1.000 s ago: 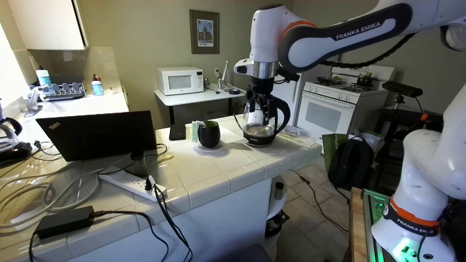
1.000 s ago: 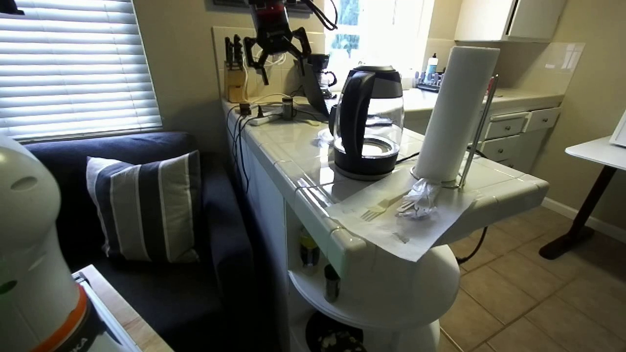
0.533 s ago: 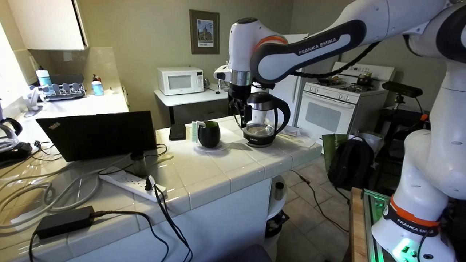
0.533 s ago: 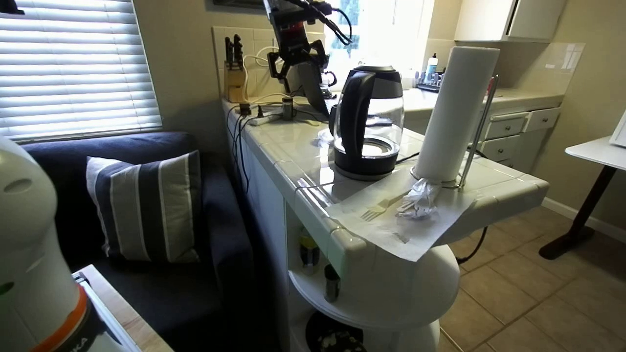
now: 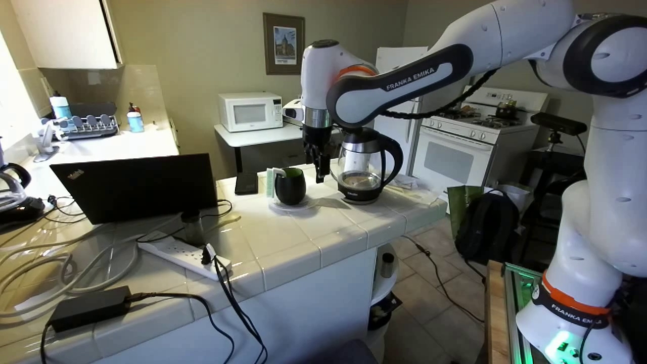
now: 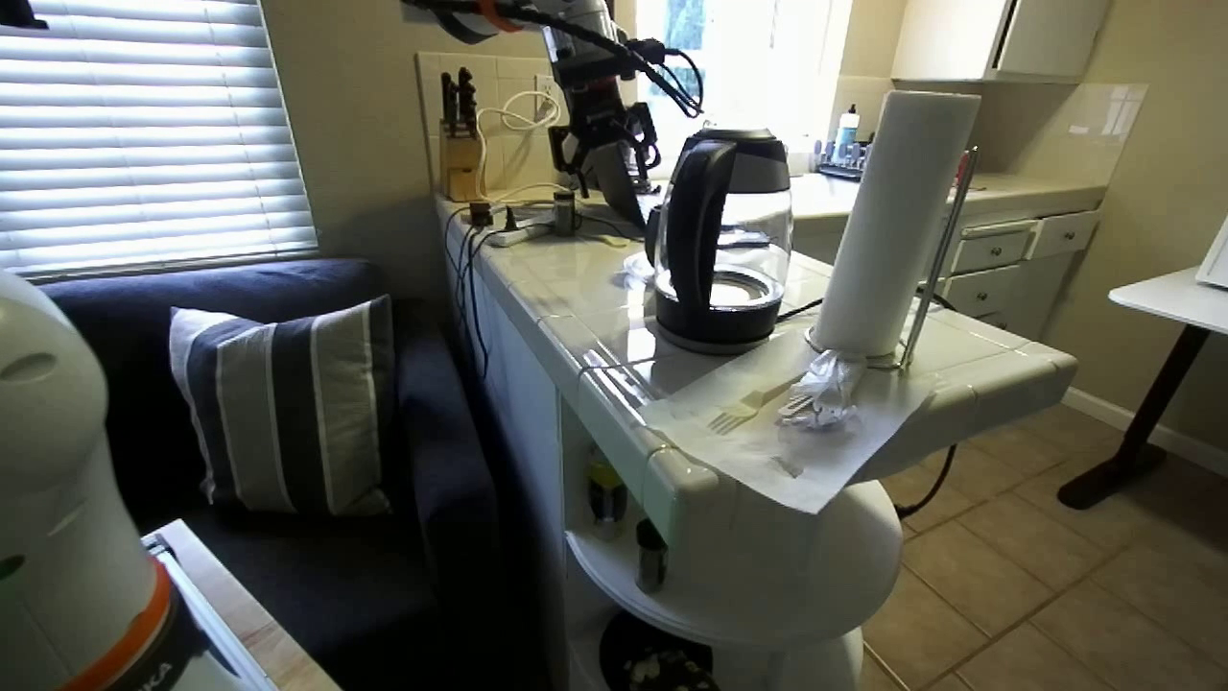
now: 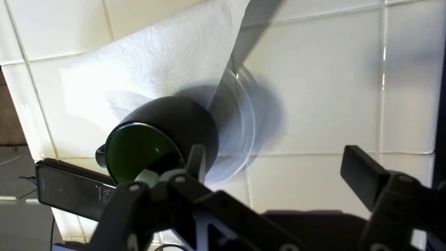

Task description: Move the black mug to the left

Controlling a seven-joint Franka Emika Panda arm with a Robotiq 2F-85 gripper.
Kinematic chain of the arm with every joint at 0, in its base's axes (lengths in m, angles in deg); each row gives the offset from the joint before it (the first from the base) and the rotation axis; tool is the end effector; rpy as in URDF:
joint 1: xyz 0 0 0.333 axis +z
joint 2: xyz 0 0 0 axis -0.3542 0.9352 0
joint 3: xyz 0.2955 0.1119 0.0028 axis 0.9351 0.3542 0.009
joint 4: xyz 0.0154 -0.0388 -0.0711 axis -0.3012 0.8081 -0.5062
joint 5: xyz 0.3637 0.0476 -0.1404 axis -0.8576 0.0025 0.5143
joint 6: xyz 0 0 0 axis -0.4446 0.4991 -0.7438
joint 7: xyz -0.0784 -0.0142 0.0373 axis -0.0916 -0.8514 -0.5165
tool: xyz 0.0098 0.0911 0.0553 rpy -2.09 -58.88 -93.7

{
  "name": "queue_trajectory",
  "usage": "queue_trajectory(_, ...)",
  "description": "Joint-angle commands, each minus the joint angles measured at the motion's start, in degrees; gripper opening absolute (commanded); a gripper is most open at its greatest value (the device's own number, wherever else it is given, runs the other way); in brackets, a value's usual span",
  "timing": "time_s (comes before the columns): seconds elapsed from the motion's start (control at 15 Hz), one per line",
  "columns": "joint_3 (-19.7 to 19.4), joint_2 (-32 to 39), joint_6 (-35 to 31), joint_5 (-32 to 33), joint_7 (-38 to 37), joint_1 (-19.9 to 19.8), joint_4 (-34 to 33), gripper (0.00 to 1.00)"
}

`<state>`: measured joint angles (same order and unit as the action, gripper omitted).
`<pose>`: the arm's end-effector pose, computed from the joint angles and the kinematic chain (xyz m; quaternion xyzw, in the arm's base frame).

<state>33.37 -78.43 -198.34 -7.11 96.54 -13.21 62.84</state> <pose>0.6249 0.0988 0.4746 0.8869 0.4383 0.0419 0.1399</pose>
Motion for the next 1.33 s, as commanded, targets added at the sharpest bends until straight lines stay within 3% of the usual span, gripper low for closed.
queue_trajectory(0.0, 1.2, 0.0, 0.2, 0.3, -0.2, -1.1, -0.3, 1.00)
queue_trajectory(0.13, 1.2, 0.0, 0.2, 0.2, -0.2, -1.0, -0.5, 1.00)
queue_trajectory(0.4, 0.9, 3.3, -0.3, 2.2, -10.2, -0.1, -3.7, 1.00)
queue_trajectory(0.73, 0.3, 7.3, -1.6, 6.2, -17.2, 0.3, -6.5, 1.00)
queue_trajectory(1.27, 0.1, 11.7, -4.6, 7.8, -16.9, 0.2, -9.2, 1.00)
